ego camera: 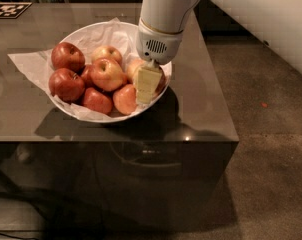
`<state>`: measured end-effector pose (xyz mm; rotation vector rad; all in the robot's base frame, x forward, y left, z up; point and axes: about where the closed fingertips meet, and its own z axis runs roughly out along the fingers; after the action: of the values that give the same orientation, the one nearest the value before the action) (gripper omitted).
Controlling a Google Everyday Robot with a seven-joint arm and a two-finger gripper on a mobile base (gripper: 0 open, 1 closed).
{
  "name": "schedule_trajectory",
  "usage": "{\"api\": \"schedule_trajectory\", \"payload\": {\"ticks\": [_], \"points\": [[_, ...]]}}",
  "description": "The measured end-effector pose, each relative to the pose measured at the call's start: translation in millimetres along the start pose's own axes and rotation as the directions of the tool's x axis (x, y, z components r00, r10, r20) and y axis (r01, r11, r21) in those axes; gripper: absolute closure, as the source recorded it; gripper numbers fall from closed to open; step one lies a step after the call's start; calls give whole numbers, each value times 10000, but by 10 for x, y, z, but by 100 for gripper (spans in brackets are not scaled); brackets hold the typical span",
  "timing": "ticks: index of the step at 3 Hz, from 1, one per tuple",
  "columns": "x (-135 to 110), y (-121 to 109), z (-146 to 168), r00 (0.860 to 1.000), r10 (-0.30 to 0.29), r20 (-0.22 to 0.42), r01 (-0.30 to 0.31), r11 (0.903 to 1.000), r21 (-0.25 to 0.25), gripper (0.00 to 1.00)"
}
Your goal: Pick apple from white bowl
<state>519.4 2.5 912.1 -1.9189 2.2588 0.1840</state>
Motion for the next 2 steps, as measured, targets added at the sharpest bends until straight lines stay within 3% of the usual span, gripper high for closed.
{"api": "schedule_trajectory", "payload": {"ticks": [2], "points": [[0, 0, 0, 10000, 0, 0, 0, 10000, 0, 88]]}}
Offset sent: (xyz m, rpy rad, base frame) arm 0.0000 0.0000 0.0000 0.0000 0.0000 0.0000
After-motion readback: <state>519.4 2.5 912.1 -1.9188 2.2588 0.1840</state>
